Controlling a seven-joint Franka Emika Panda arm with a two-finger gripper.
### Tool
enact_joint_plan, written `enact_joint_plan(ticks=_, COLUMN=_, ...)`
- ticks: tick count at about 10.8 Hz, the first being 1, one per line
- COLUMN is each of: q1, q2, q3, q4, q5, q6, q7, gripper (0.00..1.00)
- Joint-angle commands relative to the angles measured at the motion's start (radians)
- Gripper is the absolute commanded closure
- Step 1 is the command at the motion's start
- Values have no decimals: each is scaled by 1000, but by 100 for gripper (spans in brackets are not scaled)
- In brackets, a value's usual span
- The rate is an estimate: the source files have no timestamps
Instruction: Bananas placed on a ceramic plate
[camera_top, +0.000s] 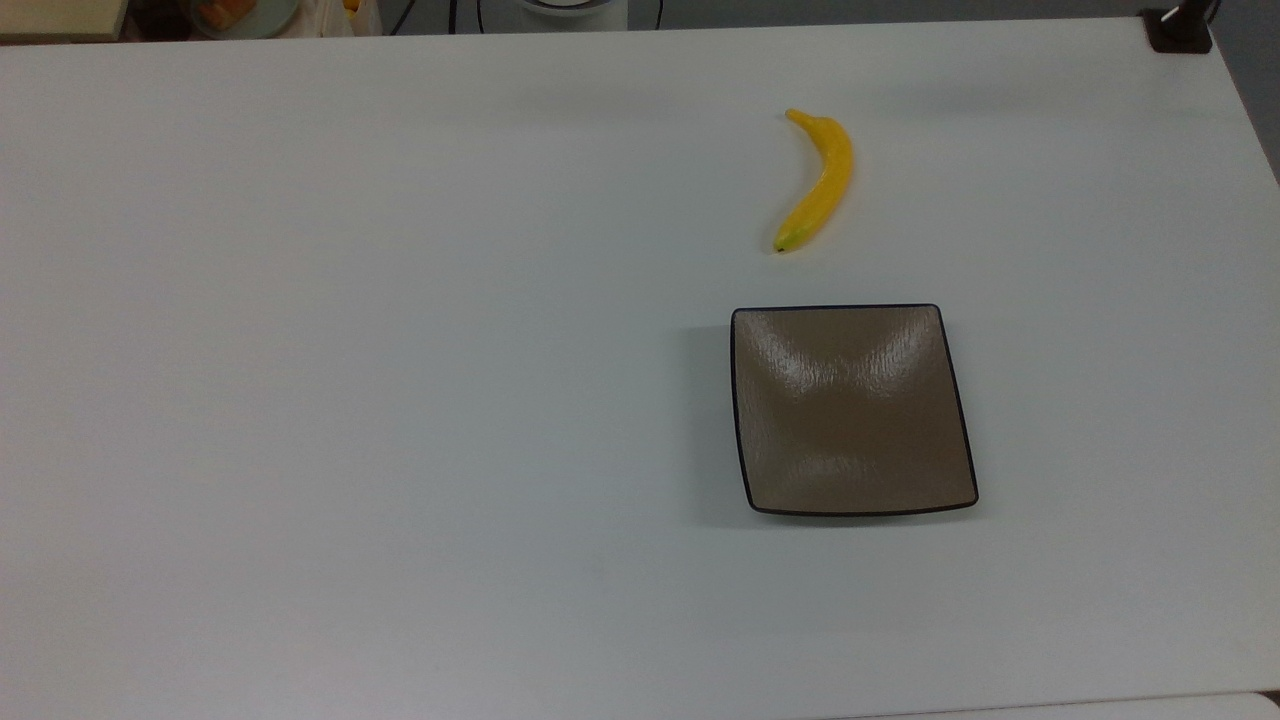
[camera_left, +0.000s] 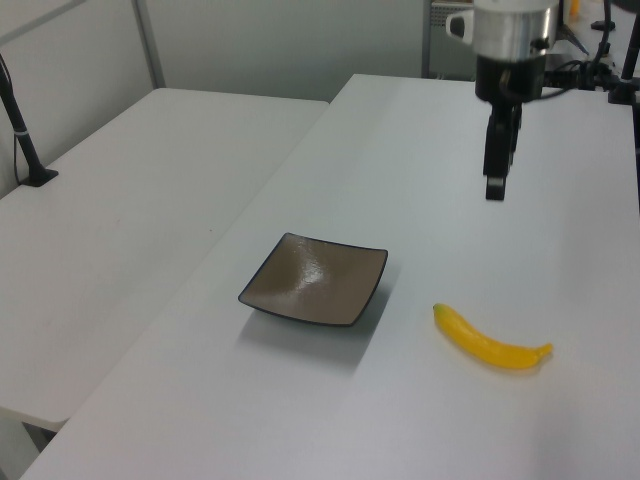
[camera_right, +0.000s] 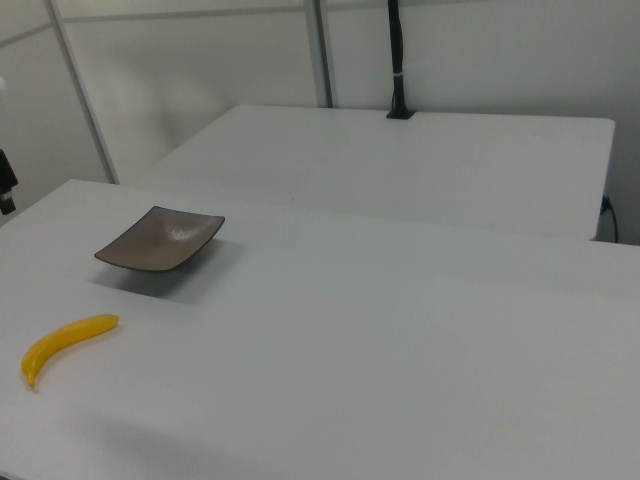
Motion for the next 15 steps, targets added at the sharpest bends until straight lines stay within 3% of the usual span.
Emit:
enact_joint_plan(ticks=1, q1=9, q2=109, q3=11, q4=2, q5=12, q6=15, q7=93, gripper=0)
enact_joint_plan(ticks=3, q1=6, q2=115, q3=10, q4=-52, q5=11, q6=72, q7=123, gripper=0)
enact_joint_plan(ticks=11, q1=-33, q2=112, q3=6, q4=-417, q5=7, q6=491, q7=158, gripper=0)
enact_joint_plan(ticks=15, q1=-47, q2=149, q3=5, q4=-485, q5=7, q6=647, q7=186, gripper=0)
